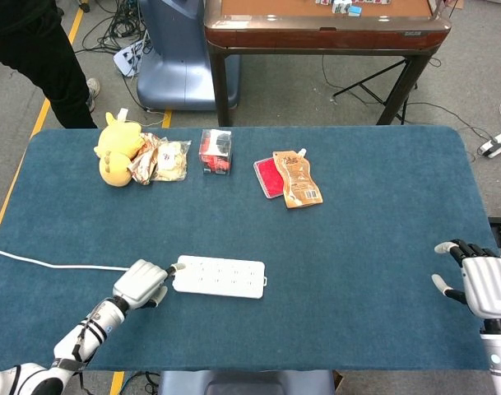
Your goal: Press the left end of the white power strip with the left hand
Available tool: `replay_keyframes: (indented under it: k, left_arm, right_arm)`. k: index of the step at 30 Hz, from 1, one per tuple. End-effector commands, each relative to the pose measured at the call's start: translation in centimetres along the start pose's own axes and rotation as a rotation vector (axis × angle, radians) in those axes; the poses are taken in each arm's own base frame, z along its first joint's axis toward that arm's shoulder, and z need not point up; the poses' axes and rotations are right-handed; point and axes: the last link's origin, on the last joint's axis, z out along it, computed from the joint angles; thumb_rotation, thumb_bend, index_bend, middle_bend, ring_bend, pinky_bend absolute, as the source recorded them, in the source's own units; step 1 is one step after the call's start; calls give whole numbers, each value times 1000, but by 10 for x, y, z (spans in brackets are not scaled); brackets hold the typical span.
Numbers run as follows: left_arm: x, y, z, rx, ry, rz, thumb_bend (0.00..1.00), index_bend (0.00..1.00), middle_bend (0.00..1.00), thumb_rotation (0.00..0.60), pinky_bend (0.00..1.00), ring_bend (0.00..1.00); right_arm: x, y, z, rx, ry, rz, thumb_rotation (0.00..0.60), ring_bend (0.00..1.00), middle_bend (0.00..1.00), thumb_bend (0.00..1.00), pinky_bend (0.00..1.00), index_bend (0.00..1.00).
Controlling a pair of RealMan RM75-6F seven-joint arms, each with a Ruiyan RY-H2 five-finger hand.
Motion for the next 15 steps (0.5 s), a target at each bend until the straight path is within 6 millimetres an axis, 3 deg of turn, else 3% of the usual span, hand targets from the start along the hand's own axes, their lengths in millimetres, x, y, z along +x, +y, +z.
replay_keyframes:
  k: [1,11,13,15]
  left_arm:
    - [12,-10,-14,44,64,-24,587,179,994,600,913,749]
    - [34,-44,-59,233,227,-79,586,188,929,600,892,696]
    - [33,-49,-69,265,248,-80,586,195,890,600,885,663]
    - [32,-54,-80,302,275,-83,586,208,784,600,869,587]
  right_arm:
    - [-1,4,0,8,3,4,600,411,386,165,499,400]
    - [-3,3,-1,8,3,26,600,411,386,164,499,400]
    - [-3,2,-1,13,4,29,600,412,386,164,499,400]
    - [-3,1,-2,15,6,30,600,411,386,164,499,400]
